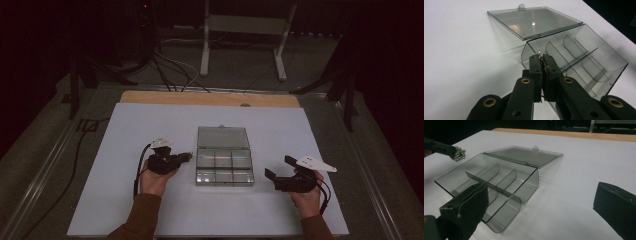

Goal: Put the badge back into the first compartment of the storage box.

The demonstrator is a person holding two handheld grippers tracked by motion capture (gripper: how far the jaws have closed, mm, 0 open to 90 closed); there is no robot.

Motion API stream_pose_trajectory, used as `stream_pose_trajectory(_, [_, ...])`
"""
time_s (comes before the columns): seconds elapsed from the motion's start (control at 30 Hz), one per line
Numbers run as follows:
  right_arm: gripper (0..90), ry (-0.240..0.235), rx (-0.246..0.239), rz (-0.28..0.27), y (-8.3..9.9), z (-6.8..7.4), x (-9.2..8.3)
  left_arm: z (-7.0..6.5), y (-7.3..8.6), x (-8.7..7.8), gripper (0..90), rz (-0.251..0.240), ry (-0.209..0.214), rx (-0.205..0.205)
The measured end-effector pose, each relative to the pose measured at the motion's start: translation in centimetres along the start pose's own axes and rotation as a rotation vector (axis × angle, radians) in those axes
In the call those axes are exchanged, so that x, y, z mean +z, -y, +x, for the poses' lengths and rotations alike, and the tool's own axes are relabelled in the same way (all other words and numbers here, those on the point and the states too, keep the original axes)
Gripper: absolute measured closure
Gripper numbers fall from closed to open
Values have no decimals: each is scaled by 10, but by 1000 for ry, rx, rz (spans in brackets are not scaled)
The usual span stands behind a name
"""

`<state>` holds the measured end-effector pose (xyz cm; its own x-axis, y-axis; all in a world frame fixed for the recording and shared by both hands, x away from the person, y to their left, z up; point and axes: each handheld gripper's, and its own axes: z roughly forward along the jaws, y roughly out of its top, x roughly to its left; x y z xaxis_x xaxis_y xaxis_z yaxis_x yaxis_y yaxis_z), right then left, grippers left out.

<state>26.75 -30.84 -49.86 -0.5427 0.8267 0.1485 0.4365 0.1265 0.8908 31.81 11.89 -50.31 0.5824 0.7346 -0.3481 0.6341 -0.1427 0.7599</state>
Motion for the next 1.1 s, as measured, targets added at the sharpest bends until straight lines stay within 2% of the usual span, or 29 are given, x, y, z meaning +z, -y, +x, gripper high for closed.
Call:
stream_pose_trajectory(0.57, [0, -2, 0, 0, 0, 1, 0, -9, -7, 0, 897, -16, 23, 3])
stream_pose_trajectory(1.1, [0, -3, 0, 1, 0, 1, 0, -16, -11, 8, 897, -8, 36, 8])
